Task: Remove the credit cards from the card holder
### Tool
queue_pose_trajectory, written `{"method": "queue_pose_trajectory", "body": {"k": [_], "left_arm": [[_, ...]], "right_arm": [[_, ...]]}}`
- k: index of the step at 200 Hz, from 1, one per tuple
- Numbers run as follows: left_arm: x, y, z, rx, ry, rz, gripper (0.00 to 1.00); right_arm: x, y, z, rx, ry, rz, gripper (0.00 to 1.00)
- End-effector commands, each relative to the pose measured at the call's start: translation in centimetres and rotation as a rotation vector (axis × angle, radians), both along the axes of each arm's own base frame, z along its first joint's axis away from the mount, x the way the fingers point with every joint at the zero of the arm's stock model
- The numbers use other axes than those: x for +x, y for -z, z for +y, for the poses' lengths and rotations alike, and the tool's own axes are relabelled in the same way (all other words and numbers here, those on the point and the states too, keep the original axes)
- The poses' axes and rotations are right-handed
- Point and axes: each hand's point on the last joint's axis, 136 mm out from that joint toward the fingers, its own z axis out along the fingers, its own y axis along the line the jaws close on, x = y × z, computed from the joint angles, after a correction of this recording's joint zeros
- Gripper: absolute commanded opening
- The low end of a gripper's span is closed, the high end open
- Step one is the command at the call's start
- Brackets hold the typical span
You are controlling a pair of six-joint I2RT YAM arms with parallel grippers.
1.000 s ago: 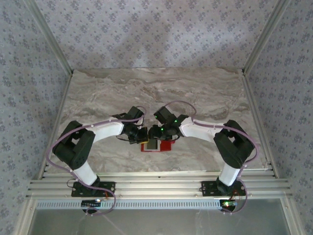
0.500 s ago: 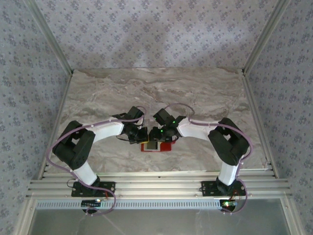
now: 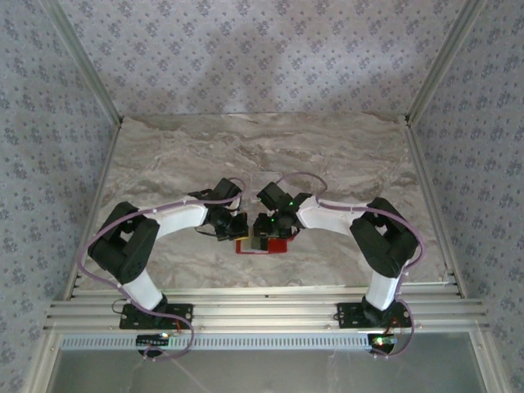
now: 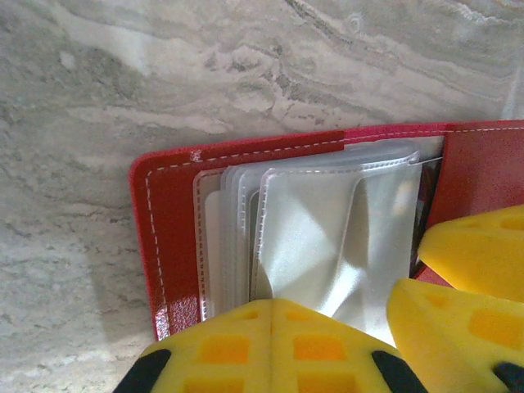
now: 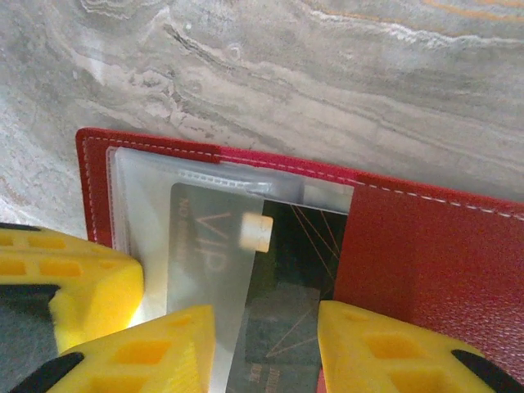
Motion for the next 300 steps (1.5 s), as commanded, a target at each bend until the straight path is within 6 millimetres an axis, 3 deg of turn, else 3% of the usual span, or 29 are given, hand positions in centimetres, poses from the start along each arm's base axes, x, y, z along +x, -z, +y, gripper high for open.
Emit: {"method": "queue_pose_trajectory", "body": {"k": [1,32,73,169,213,300], "left_arm": [[-0.6,1.1,0.8,0.063,0.021,0.023,0.01],[-0.7,1.5,1.0,0.083,0.025,0.032,0.0],[-0.9,1.9,1.5,0.123,0.032,0.038,0.0],[-1.2,2.1,1.3,0.142,0.045,0.045,0.0],[-1.2,2.1,1.1,0.142,0.047,0.045,0.0],[-1.4,2.3,1.8,0.182,0.047,0.046,0.0]], "right_arm": [[0.3,-2.3,-0.2,0.01,-0.005,-0.052,0.39],[0.3,-2.2,-0.6,0.043,0.001,-0.038,0.39],[-0.2,-0.5,-1.2,0.076,0.013,0.023,0.35],[-1.0,1.6,-0.8,0.084,-0.001,0.073,0.35],[-1.2,1.6,-0.6,0.049,-0.014,0.076,0.4],[-0.7,-0.6,1.3,0.198,-0.006,0.044,0.4]]}}
